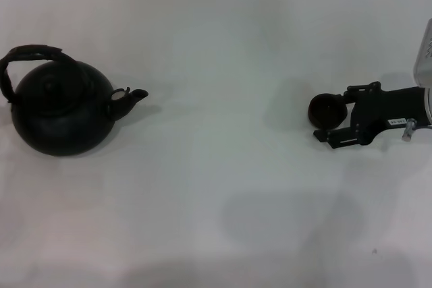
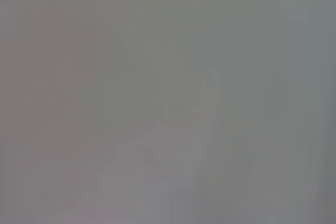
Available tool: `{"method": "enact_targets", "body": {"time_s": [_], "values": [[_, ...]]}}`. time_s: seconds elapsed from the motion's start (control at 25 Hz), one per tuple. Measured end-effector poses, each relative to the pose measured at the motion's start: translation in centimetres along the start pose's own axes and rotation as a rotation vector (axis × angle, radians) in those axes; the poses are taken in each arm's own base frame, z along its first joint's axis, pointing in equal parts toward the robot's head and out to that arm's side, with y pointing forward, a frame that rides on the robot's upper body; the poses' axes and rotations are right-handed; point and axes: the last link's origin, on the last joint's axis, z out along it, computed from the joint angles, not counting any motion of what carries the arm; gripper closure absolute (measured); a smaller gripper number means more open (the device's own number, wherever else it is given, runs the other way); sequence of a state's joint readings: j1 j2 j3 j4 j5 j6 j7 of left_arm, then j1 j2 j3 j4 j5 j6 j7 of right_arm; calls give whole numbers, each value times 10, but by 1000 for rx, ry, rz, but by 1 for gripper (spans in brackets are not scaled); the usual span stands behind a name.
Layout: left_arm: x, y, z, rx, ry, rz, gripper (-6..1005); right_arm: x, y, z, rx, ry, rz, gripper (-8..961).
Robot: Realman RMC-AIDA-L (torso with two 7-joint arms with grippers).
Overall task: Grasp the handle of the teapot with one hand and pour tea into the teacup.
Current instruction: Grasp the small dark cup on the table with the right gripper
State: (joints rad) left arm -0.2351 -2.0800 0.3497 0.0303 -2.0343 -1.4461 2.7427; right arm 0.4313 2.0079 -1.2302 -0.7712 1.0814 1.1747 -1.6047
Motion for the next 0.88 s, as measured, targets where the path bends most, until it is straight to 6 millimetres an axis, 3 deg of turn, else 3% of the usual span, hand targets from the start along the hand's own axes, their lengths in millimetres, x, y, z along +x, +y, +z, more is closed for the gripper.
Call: {"method": "enact_targets", "body": {"time_s": [0.6,0.88], "values": [[-1,3,-5,-3,4,-17,260,-10,4,2,-46,-14,-11,203],[0,9,-6,-43,11,-16,259,-33,20,-3,-175,-81,-32,249]]}}
